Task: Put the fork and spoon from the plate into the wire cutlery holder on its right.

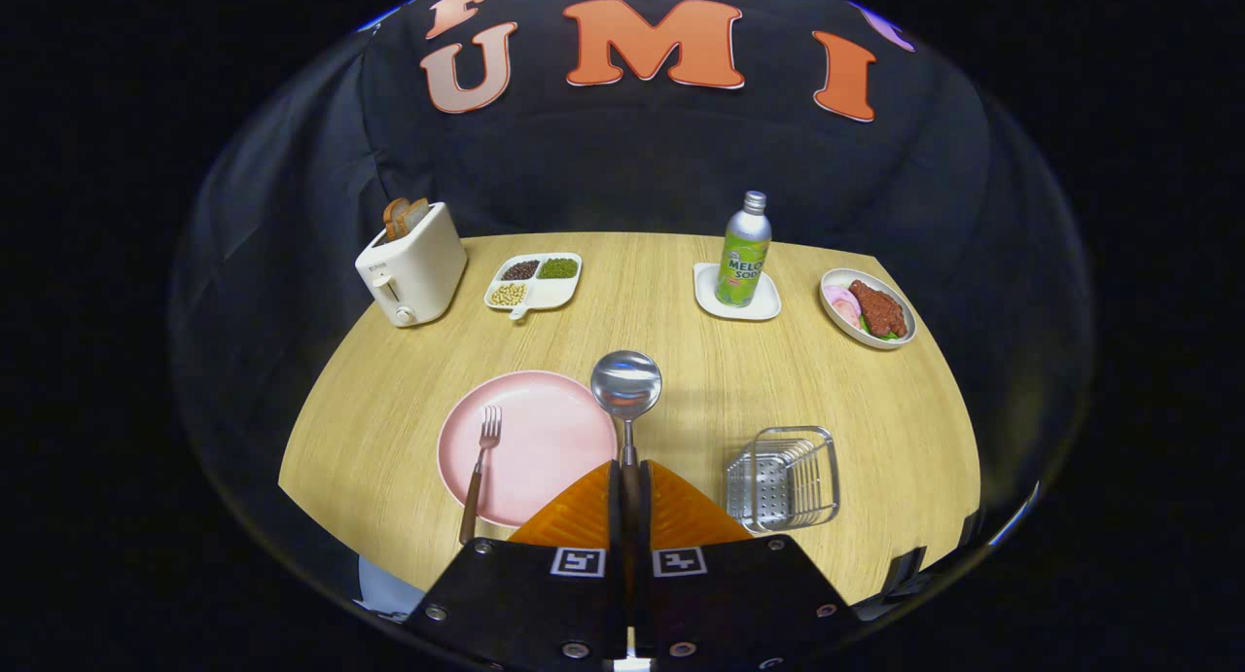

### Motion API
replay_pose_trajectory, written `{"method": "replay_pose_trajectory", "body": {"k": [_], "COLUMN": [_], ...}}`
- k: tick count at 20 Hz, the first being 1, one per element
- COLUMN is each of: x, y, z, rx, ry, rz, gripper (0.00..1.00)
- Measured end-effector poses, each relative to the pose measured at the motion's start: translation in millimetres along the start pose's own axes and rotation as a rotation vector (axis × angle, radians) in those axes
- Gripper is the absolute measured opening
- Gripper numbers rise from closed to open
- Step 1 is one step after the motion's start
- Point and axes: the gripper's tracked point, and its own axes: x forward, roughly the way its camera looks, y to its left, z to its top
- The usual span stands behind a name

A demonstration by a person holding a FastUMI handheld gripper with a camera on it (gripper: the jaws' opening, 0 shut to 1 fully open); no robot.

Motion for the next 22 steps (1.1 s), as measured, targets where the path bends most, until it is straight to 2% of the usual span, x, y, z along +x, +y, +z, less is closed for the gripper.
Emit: {"method": "replay_pose_trajectory", "body": {"k": [12, 22], "x": [-37, -28], "y": [-70, -110], "z": [-18, -49], "rx": [-0.047, -0.066], "ry": [0.07, 0.257], "rz": [-0.081, -0.112], "gripper": [0.03, 0.04]}}
